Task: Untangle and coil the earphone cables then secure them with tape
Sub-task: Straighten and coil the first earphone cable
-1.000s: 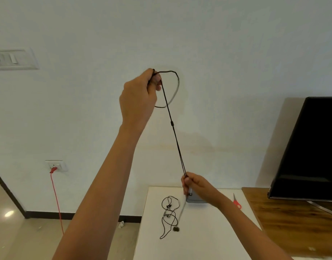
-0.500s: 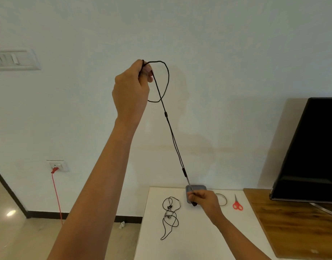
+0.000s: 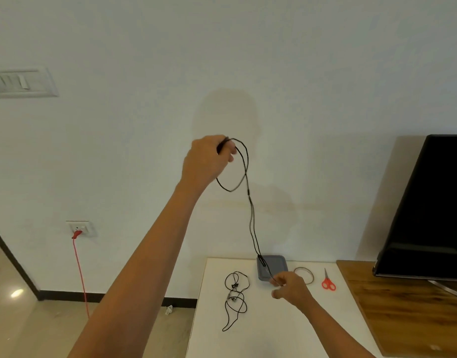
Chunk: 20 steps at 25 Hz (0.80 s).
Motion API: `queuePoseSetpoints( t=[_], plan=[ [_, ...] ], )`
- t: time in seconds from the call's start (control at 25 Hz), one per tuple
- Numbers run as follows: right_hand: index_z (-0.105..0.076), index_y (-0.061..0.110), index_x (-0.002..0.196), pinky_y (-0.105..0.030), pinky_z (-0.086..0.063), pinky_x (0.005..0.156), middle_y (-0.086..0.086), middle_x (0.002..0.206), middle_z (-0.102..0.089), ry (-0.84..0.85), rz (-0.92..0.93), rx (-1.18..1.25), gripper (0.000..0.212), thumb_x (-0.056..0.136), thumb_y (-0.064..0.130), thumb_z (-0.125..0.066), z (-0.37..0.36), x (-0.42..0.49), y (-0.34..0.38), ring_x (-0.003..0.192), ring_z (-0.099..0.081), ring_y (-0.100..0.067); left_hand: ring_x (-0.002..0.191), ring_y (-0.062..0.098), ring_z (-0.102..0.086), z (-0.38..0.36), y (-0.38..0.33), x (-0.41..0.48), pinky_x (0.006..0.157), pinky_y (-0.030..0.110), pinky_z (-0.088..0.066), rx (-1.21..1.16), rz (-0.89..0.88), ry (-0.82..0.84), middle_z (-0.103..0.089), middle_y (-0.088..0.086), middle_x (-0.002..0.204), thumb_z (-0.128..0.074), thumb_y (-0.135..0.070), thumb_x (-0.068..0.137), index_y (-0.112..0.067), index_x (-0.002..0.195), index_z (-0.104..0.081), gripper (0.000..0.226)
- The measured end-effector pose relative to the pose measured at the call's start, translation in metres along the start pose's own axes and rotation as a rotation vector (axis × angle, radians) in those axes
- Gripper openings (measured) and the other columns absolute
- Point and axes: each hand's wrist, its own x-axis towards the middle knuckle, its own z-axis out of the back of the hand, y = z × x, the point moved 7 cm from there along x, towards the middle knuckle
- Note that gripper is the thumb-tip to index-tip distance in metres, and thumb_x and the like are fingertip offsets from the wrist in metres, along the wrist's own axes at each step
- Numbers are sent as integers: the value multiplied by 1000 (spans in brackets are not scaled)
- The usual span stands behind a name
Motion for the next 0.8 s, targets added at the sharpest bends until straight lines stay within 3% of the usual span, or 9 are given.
queuePoseSetpoints(
  t=[0.08,0.12,0.2,0.28,0.36,0.48,0.6,0.68,0.8],
  plan=[
    [-59,3,85,-32,-50,67,3,80,-53,34,33,-42,18,70,-2,-66,12,4,34,82,-62,-17,61,5,-65,-22,3,-7,61,26,-56,-103,48,89,-69,-10,66,-53,-26,93,-19,78,-72,25],
    [-61,1,95,-36,-52,77,4,87,-53,-35,100,20,21,74,-2,-63,27,4,60,96,-63,-20,55,-1,-62,-32,3,-12,55,17,-51,-142,73,128,-70,-7,67,-54,-24,94,-15,80,-73,26],
    [-59,12,118,-27,-48,90,9,110,-59,-218,271,326,31,87,8,-60,63,-12,118,112,-58,-13,42,-7,-52,-48,3,-24,43,4,-34,-188,117,185,-71,1,72,-53,-22,95,-8,84,-73,27],
    [-58,19,118,-18,-49,89,9,113,-64,-348,477,532,26,92,21,-58,98,-33,169,105,-61,-4,36,-6,-47,-62,5,-33,38,4,-29,-217,159,231,-72,3,75,-53,-23,95,-9,85,-74,27],
    [-60,19,109,-18,-53,81,5,100,-70,-387,545,509,20,90,25,-62,115,-43,197,92,-66,-5,36,-4,-44,-72,8,-40,41,8,-30,-275,219,282,-72,1,76,-53,-25,94,-12,86,-74,26],
    [-67,11,95,-25,-57,72,-6,79,-72,-408,525,503,10,89,18,-64,122,-41,199,74,-69,-16,37,-4,-42,-81,18,-50,50,16,-32,-384,313,369,-74,0,86,-57,-27,92,-15,93,-75,21],
    [-71,9,90,-27,-59,68,-9,76,-73,-423,446,532,9,89,11,-63,124,-33,176,71,-70,-22,47,-4,-45,-80,42,-58,57,19,-34,-417,424,421,-71,3,98,-64,-31,89,-14,101,-73,22],
    [-73,12,86,-28,-60,66,-8,75,-73,-444,381,509,8,87,12,-65,123,-27,155,69,-71,-20,57,7,-39,-79,58,-63,60,20,-33,-472,511,465,-59,4,91,-64,-23,90,-14,100,-72,16],
    [-71,10,85,-31,-61,66,-8,76,-73,-466,265,417,8,87,12,-64,113,-16,120,68,-71,-16,58,10,-33,-74,71,-71,58,19,-33,-597,617,462,-50,0,81,-61,-17,91,-10,96,-69,12]
  ],
)
